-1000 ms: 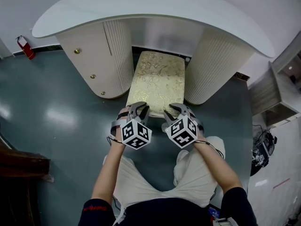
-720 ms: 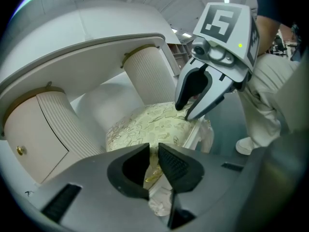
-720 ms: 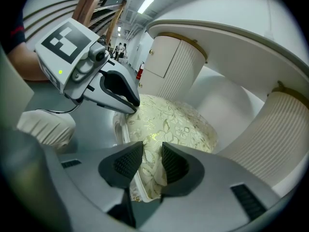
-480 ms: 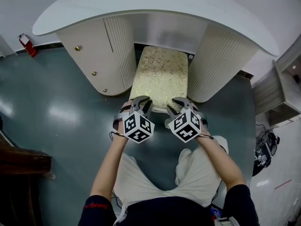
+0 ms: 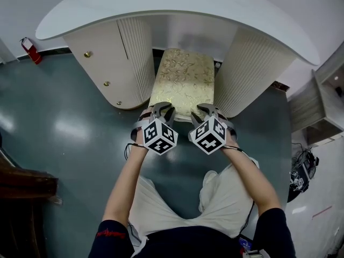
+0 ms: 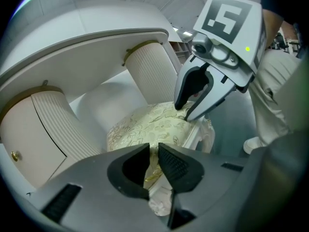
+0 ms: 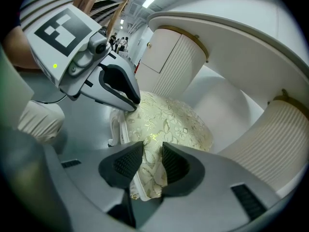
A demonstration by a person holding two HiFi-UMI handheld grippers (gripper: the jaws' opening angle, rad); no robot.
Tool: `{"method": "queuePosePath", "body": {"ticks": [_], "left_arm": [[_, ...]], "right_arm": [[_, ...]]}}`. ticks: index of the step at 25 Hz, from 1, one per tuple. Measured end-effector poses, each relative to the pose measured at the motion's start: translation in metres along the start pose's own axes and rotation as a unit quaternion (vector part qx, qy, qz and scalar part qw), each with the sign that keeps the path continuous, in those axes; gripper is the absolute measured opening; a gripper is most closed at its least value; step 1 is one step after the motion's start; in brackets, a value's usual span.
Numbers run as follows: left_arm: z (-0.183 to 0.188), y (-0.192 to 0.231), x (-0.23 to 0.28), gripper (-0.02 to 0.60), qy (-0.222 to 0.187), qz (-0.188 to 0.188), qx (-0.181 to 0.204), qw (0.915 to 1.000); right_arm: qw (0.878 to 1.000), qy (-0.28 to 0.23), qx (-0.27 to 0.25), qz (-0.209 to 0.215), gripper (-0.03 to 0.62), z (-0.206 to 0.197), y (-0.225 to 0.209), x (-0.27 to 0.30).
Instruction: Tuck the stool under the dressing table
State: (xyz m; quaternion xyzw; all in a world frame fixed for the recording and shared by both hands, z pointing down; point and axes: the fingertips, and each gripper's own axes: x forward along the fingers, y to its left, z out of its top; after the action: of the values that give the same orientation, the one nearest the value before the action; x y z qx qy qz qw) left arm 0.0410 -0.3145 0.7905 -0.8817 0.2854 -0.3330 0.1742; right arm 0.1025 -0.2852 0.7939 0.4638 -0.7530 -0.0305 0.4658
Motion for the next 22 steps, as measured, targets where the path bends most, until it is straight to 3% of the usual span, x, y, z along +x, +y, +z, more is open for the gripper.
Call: {"method": "queuePosePath", "body": {"ticks": [22], "left_arm": [[0.015, 0.025, 0.048, 0.067, 0.001, 0.0, -0.016, 0.9999]], "right_arm": [[0.999, 0.005, -0.014, -0.031, 0.132, -0.003, -0.048, 0.032]]}}
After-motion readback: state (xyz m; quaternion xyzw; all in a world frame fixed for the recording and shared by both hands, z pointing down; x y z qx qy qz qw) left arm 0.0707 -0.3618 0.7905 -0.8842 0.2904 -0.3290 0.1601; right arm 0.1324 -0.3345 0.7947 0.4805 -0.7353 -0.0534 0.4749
